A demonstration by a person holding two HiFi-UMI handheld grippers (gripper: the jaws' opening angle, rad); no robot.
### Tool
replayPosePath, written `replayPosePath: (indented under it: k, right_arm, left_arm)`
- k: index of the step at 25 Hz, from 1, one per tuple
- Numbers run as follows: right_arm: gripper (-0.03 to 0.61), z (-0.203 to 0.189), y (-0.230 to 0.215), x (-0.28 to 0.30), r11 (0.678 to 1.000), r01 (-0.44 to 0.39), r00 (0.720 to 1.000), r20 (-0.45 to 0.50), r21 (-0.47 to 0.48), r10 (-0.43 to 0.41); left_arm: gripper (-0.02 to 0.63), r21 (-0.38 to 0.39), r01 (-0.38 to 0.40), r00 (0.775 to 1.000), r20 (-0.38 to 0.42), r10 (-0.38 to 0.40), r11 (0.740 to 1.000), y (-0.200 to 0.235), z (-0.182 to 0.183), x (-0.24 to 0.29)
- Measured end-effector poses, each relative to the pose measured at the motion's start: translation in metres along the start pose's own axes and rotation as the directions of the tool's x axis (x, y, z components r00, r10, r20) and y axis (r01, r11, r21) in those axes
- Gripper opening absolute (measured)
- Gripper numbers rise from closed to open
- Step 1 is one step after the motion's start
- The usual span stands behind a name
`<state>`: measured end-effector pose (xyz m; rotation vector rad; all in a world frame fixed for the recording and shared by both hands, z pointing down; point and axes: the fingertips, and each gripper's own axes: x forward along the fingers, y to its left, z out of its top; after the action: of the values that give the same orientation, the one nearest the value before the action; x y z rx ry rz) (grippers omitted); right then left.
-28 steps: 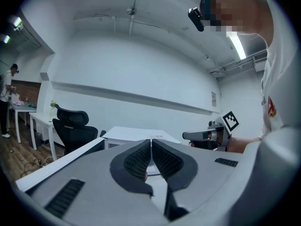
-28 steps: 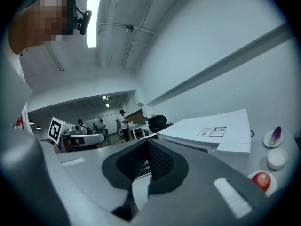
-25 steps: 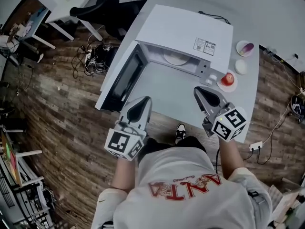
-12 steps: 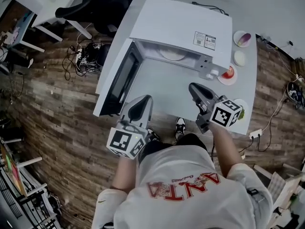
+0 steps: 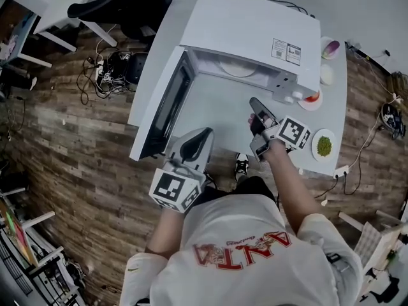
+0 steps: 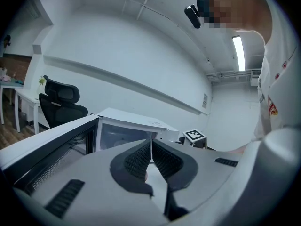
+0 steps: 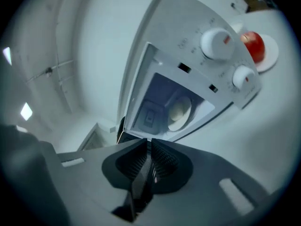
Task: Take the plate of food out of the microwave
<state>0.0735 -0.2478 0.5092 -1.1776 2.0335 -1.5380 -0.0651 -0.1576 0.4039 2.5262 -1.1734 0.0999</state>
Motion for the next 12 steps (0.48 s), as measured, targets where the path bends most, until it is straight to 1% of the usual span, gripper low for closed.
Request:
replayPosePath:
  k: [1,3,5,7,12]
  right_arm:
    - [0.002,0.002,-0.011,0.006,0.997,0.019,1.0,0.022,0.07,-0.021]
    - [0.003,0.004,-0.031,0.02,0.981,0.039,0.997,0.063,0.191,-0.052]
    - [0.011,0.005,-0.045,0.033,0.96,0.033,0.994,0.092,0.277,-0.061]
    - [0.012,0.008,-0.056,0.044,0.946,0.02,0.991,0.117,0.325,-0.061]
    - [0.012,0.014,-0.072,0.066,0.931,0.022,0.984,0.158,0.364,-0.085]
  left_arm:
    - [0.017,-0.003,0.002,1.0,-0.006,-0.002,1.0,0.002,-0.001,0.001]
    - [0.017,-0.01,0.004,1.0,-0.02,-0.004,1.0,0.005,-0.003,0.004]
    - [0.017,-0.02,0.001,0.999,-0.033,-0.001,1.0,0.009,-0.007,0.005]
    - [0.017,-0.034,-0.004,0.999,-0.04,0.003,0.999,0.013,-0.012,0.007]
    - [0.017,-0.059,-0.022,0.998,-0.058,0.019,0.998,0.024,-0.017,0.012]
